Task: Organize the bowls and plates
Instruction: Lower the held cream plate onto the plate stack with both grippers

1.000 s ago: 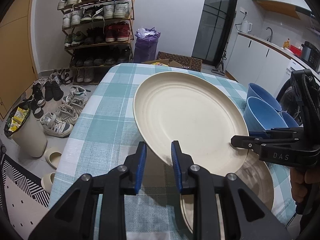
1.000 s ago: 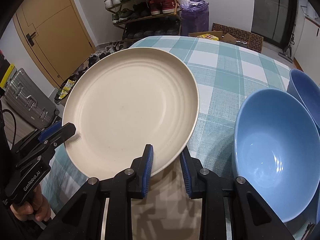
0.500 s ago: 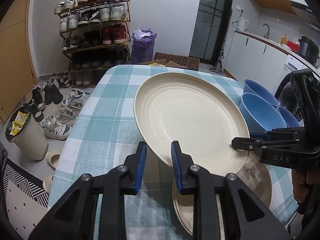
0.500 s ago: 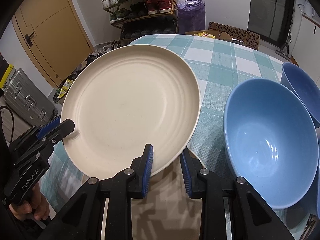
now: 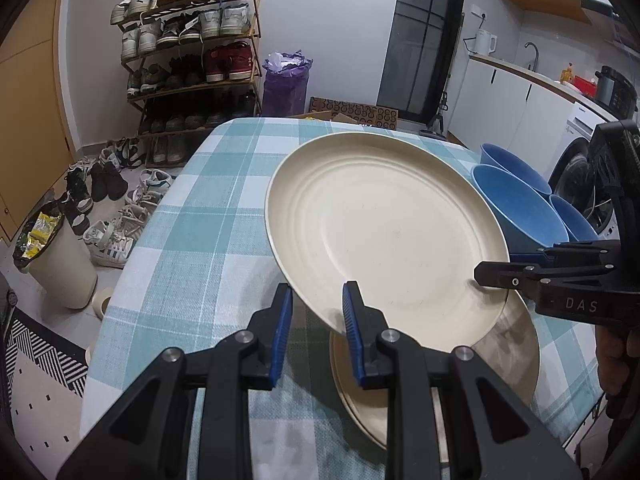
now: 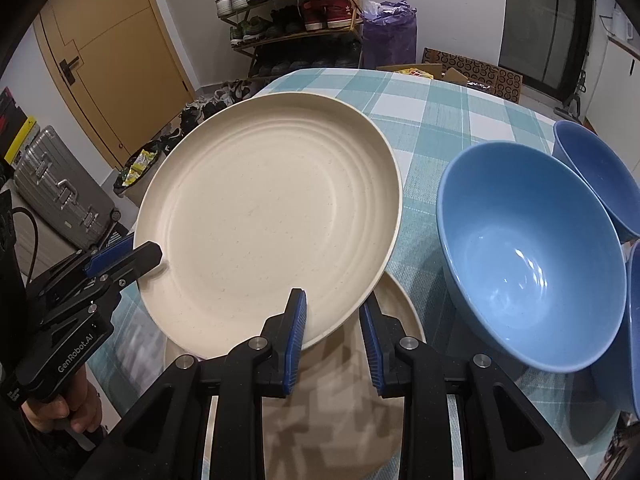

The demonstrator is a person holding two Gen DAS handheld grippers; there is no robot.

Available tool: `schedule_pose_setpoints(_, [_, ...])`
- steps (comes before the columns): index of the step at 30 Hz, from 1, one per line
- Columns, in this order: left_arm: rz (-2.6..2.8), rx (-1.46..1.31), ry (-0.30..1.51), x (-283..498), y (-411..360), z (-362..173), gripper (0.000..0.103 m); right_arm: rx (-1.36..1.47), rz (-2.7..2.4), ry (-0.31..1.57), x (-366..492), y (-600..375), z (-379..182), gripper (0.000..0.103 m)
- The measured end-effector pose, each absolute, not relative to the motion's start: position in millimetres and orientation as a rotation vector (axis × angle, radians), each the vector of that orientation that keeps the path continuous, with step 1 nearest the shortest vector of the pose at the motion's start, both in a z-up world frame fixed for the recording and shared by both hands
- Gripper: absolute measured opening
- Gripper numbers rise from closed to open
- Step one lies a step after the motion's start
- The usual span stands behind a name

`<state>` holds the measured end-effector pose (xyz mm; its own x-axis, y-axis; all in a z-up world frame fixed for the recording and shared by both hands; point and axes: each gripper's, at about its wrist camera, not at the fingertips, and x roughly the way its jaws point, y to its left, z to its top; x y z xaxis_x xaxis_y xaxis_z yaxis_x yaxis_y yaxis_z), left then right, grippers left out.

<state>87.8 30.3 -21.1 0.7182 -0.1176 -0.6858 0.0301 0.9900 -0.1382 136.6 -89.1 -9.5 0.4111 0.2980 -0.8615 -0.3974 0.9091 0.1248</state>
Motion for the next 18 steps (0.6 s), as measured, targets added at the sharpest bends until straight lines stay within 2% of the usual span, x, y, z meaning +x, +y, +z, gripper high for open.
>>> schedule_pose_setpoints(18, [-0.095,-0.091,0.791,64,16,-28,0.024,-0.143,0.433,1.057,97,-100,-10,0.028])
